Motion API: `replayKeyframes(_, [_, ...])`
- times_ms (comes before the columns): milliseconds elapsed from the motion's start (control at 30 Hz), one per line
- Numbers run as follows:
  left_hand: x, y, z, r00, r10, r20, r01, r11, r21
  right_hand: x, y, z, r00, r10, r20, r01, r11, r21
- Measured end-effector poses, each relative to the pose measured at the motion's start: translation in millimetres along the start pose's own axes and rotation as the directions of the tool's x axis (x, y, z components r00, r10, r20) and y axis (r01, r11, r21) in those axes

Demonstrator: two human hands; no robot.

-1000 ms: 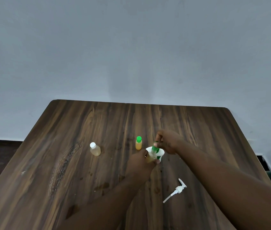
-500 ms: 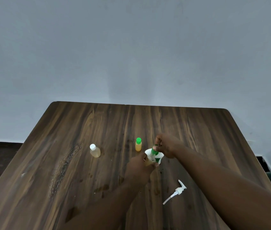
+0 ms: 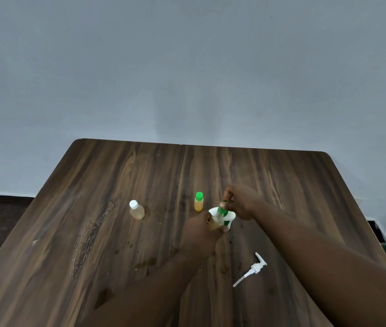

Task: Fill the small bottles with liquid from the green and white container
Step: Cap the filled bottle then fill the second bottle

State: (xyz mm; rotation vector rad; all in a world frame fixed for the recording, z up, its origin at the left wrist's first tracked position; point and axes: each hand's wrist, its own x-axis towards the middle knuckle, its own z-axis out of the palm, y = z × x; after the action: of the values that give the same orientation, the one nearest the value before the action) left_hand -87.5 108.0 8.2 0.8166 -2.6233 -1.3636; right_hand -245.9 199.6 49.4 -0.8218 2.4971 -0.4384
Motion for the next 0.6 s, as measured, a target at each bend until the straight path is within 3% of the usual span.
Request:
replayKeyframes(367, [-2.4, -0.8, -1.6, 1.000, -0.008, 0.004, 0.008, 1.000, -0.004, -1.7, 2.0, 4.2, 1.000, -0.016, 0.003, 0.016, 1.000, 0.025])
replayKeyframes(600, [1.1, 0.8, 0.5, 1.000, -0.009, -0.019, 0.009, 1.000, 0.003, 1.4, -3.0, -3.4, 1.000, 0.002, 0.000, -0.001, 0.999, -0.047])
